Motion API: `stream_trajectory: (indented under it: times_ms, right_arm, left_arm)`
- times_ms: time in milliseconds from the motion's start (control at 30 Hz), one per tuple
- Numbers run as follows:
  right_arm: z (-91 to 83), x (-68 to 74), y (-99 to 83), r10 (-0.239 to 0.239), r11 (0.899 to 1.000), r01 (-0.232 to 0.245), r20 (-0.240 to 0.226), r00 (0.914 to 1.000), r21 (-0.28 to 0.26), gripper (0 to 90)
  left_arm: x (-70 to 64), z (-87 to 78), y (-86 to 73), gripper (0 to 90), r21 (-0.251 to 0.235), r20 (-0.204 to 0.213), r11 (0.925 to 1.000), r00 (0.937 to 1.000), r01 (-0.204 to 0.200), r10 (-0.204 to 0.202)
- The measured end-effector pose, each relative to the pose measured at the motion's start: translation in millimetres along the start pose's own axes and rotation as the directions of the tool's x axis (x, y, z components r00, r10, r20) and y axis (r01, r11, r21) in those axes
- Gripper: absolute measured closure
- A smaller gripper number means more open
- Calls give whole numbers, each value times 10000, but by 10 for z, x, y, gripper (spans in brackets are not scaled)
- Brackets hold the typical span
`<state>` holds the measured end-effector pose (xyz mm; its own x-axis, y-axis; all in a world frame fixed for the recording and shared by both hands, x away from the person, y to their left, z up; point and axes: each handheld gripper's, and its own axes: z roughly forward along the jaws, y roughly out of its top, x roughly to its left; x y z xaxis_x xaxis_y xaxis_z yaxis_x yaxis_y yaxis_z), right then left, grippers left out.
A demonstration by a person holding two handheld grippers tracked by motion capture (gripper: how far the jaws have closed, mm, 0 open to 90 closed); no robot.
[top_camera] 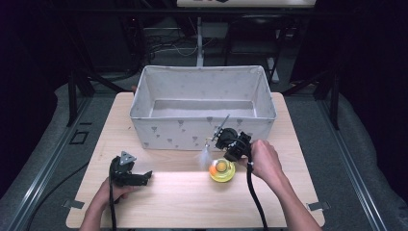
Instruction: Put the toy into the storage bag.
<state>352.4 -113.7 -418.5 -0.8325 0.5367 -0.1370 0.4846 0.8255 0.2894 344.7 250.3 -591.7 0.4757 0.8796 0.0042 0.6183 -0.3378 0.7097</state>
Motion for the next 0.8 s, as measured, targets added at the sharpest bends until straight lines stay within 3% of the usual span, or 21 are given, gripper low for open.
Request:
stream_trajectory:
  times_ms: [800]
  right_arm:
    - [-366, -45, 29, 94, 9997, -82, 496, 9987, -241, 884]
  left_arm:
    - [-1, 0, 0, 3, -4, 0, 10000, 10000, 14, -14]
